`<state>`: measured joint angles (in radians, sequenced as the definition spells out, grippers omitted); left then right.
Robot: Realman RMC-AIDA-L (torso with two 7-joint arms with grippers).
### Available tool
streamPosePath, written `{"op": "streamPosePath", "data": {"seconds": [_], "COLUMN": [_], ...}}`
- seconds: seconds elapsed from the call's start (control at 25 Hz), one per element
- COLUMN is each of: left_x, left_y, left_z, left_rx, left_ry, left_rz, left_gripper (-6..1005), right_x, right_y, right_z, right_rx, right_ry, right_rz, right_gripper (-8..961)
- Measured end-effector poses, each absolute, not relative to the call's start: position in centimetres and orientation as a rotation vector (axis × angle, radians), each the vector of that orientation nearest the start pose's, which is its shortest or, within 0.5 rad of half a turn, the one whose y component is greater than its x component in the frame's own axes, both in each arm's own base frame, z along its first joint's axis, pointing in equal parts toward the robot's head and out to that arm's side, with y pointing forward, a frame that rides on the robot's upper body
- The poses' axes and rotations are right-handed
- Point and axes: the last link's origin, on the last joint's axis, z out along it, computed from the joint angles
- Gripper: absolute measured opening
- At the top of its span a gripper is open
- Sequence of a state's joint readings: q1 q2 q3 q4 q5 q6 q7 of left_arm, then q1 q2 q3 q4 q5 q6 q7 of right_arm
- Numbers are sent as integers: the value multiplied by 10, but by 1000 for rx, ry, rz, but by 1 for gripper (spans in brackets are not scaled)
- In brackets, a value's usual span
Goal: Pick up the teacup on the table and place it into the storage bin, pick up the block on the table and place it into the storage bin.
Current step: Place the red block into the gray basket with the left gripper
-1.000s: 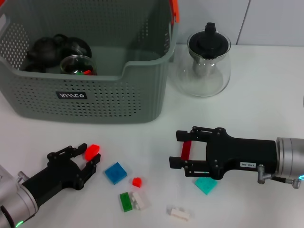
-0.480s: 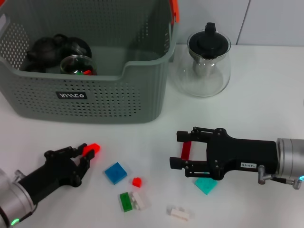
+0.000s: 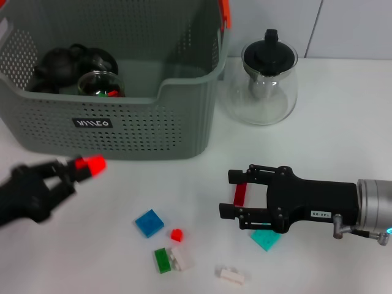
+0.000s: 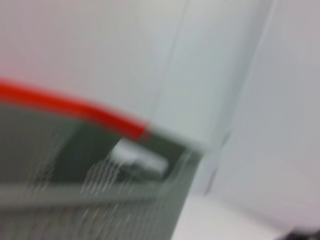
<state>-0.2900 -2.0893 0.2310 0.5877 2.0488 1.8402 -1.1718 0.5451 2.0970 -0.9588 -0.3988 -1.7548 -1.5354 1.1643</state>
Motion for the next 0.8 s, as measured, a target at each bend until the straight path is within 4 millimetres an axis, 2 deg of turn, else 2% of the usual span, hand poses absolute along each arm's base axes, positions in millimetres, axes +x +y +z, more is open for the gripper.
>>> {"op": "streamPosePath", "data": {"seconds": [0.08,0.2,0.32,0.4,0.56,0.68,0.72,0.8], "left_x": [-317,-298,-282,-274,-262,-255,-255,-249], "left_y": [238,256,290,318,375,398,398,412], "left_z": [62,92,117,129,132,129,129,122], "left_rx": [-2389,-2388,-2336,-2306,-2282,-2265,-2265,-2237], "left_ry": [-714,-717,-829,-923,-1085,-1127,-1127,-1155], "left_rz": [-1133,-1249,-1317,-1294,-1015,-826,-826,-657], "left_gripper": [209,217,224,229,240,247,250,255], "right_x": [241,240,238,238,238,238,238,238], "right_y": [298,299,300,300,301,301,301,301], "right_z": [-63,-63,-64,-64,-64,-64,-64,-64], "right_rx": [-2867,-2869,-2871,-2871,-2870,-2870,-2870,-2869], "right_ry": [539,532,527,527,527,527,527,527], "right_rz": [894,894,894,894,893,893,893,893], "right_gripper": [792,792,792,792,792,792,792,792]}}
